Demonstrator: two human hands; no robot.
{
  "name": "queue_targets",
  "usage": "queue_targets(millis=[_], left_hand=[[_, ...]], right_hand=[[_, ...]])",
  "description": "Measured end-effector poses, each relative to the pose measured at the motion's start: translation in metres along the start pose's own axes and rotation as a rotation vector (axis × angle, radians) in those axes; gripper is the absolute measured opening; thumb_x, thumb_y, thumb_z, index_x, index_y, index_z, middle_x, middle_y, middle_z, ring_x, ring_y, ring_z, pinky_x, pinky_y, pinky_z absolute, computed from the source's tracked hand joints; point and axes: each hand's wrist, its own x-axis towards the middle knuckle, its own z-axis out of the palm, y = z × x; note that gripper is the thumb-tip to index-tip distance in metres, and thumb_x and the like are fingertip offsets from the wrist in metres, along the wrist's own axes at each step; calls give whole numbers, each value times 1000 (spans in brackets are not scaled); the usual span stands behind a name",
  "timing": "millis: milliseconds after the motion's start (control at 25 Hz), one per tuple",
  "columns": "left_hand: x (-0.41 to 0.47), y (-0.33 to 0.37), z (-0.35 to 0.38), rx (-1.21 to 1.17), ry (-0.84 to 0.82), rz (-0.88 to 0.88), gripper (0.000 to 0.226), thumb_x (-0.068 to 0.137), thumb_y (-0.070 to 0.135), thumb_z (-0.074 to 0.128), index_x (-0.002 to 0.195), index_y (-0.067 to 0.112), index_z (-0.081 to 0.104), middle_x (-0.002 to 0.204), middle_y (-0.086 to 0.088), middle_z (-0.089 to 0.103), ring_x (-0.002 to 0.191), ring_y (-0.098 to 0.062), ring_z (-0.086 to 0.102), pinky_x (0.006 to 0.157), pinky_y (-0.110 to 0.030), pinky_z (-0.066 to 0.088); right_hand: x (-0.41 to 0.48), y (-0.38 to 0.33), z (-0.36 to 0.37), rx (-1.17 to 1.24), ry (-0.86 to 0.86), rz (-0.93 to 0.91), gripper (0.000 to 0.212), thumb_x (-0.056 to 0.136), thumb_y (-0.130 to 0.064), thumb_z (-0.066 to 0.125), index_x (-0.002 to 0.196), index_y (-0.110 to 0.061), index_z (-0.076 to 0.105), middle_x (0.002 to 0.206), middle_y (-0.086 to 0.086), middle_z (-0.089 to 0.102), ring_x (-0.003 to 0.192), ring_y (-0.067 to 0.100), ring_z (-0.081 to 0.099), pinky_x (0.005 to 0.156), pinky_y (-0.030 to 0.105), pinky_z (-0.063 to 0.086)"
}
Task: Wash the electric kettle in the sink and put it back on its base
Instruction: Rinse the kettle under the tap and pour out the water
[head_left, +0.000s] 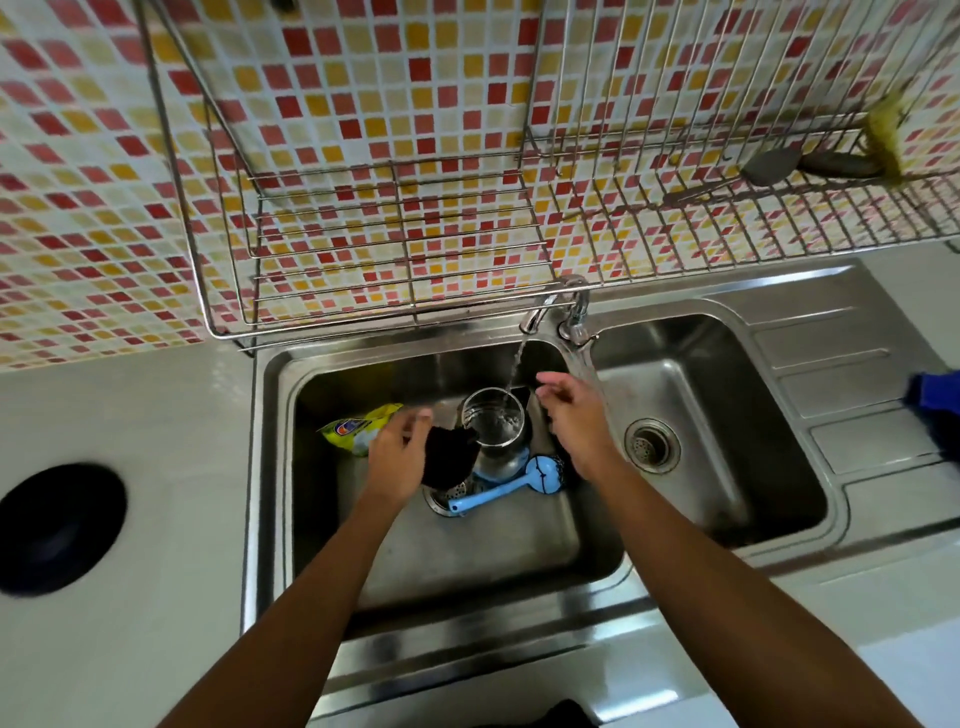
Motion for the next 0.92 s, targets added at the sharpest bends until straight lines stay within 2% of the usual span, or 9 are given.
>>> queue_targets(millis=[160, 240, 320, 400, 480, 600, 720, 840, 920], left_hand=[[-10, -45, -21, -254, 100, -268, 33, 105, 31, 46, 120, 9, 65, 102, -9, 65, 95, -26, 60, 86, -39, 49], [-12, -76, -26, -209, 53, -333, 25, 102, 20, 50, 120, 8, 64, 98, -10, 67, 89, -30, 65, 79, -43, 54], [-15, -100, -28, -85, -17, -342, 22, 96, 12, 58, 118, 10, 63, 104, -19, 70, 90, -36, 68, 76, -45, 55], [-20, -109, -26, -9, -50, -310, 27, 91, 5, 63, 118, 9, 64, 103, -20, 70, 87, -36, 67, 71, -38, 55], [-25, -106, -17, 54, -94, -249, 34, 88, 4, 69, 122, 8, 61, 104, -15, 68, 86, -29, 64, 69, -29, 49], [-24, -97, 2, 98, -182, -144, 54, 86, 12, 75, 135, 10, 54, 121, -10, 61, 99, -29, 64, 81, -31, 49], [-16, -81, 14, 107, -232, -74, 62, 85, 20, 77, 139, 8, 49, 130, -7, 53, 109, -27, 60, 92, -33, 48], [-7, -68, 17, 133, -235, -21, 43, 89, 25, 71, 126, 8, 57, 121, -16, 58, 110, -35, 61, 90, -39, 50], [-9, -53, 3, 147, -178, 46, 34, 92, 32, 67, 114, 7, 61, 106, -14, 67, 100, -34, 65, 78, -37, 48]], right_hand=[[-56, 24, 60, -331, -272, -228, 57, 75, 13, 59, 123, -16, 61, 112, 0, 55, 96, 6, 55, 90, 25, 47], [-73, 37, 81, -474, -325, -315, 71, 69, 5, 66, 133, -22, 52, 127, 3, 47, 118, 16, 48, 105, 30, 42], [-79, 42, 93, -571, -293, -350, 77, 68, -11, 75, 138, -24, 45, 133, 5, 43, 126, 22, 41, 110, 36, 38], [-79, 37, 98, -528, -234, -294, 76, 70, -23, 80, 138, -22, 46, 134, 6, 45, 126, 23, 43, 109, 37, 39], [-78, 32, 98, -440, -184, -267, 65, 80, -29, 74, 138, -18, 48, 134, 9, 49, 125, 22, 48, 108, 33, 40], [-71, 23, 86, -417, -128, -288, 46, 93, -30, 60, 135, -12, 54, 126, 8, 63, 118, 20, 58, 101, 23, 42], [-61, 11, 81, -336, -157, -202, 34, 95, -31, 58, 124, -13, 62, 110, 6, 71, 106, 19, 65, 98, 39, 51], [-55, -8, 75, -207, -112, -153, 30, 93, -35, 58, 115, -15, 66, 104, 10, 71, 99, 22, 68, 91, 45, 55], [-55, -25, 65, 53, -125, -61, 26, 97, -26, 57, 115, -8, 64, 111, 21, 67, 103, 27, 68, 87, 37, 59]])
